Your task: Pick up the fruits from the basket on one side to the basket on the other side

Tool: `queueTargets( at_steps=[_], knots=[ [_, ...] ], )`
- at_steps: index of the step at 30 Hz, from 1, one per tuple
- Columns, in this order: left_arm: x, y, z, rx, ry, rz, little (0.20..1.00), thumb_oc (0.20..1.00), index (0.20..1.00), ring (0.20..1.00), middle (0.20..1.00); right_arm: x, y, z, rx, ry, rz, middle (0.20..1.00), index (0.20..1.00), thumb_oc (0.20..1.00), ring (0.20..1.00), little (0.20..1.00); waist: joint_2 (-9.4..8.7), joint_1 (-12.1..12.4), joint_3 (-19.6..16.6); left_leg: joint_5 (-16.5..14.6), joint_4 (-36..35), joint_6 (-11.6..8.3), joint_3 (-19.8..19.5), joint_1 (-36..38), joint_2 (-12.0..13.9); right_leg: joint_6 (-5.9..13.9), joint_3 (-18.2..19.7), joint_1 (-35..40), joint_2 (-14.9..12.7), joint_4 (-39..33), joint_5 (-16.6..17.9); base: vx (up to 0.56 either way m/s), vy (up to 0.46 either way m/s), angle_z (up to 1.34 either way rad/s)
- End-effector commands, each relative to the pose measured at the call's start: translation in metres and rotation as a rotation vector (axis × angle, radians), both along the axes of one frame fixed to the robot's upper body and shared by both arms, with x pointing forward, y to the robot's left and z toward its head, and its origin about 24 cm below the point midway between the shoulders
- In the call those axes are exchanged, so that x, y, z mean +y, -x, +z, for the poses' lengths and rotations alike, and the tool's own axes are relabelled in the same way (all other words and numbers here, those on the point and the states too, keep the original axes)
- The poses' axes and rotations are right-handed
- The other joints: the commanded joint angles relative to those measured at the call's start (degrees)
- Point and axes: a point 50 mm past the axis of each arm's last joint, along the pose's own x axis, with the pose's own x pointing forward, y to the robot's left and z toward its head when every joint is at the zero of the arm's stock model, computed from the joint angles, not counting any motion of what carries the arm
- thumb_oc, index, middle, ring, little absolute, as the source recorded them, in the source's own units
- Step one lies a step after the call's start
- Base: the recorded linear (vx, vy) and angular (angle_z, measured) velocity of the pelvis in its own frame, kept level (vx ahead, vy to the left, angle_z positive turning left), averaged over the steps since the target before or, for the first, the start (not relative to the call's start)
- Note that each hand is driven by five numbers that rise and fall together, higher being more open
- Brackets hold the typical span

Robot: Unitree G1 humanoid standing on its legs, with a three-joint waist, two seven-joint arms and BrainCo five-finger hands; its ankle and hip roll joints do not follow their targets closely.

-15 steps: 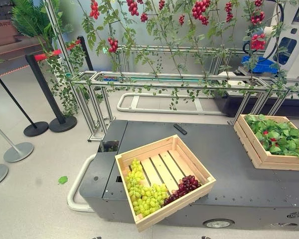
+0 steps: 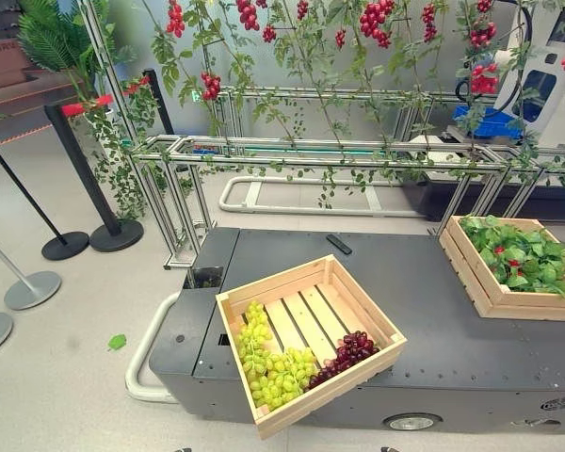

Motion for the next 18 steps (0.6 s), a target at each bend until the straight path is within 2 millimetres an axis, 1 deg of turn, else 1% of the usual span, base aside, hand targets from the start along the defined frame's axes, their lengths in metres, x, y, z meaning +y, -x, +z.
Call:
queueTargets(
  at_steps=[1,14,17,18],
  knots=[
    [-0.012,-0.028,0.002,-0.049,0.023,0.003,1.0,1.0,1.0,1.0,1.0,-0.003,-0.039,0.009,-0.082,0.021,0.052,1.0,1.0,1.0,1.0,1.0,-0.44,0.3,2.1,-1.7,0.0,2.32,-0.7,-1.4,-3.5,0.68,-3.1,-1.1,1.7,0.5,-1.7,0.0,0.0,0.0],
    [-0.012,-0.026,0.002,-0.044,0.022,0.003,1.0,1.0,1.0,1.0,1.0,-0.003,-0.038,0.009,-0.094,0.013,0.031,1.0,1.0,1.0,1.0,1.0,-0.39,0.3,2.0,-1.6,0.0,2.33,-0.9,-1.3,-3.5,0.52,-3.0,-0.8,1.8,0.5,-1.9,0.0,0.0,0.0],
    [-0.011,-0.026,0.002,-0.043,0.022,0.007,1.0,1.0,1.0,1.0,1.0,-0.008,-0.039,0.011,-0.104,0.019,0.005,1.0,1.0,1.0,1.0,1.0,-0.4,0.2,2.1,-1.5,0.0,2.3,-0.9,-1.4,-3.5,0.52,-3.1,-0.8,1.9,0.5,-1.9,0.0,0.0,0.0],
    [-0.01,-0.025,0.002,-0.041,0.02,0.006,1.0,1.0,1.0,1.0,1.0,-0.012,-0.04,0.012,-0.11,0.03,-0.012,1.0,1.0,1.0,1.0,1.0,-0.41,0.2,2.0,-1.6,0.0,2.32,-1.0,-1.5,-3.5,0.54,-3.1,-0.7,1.9,0.5,-1.9,0.0,0.0,0.0]
  ],
)
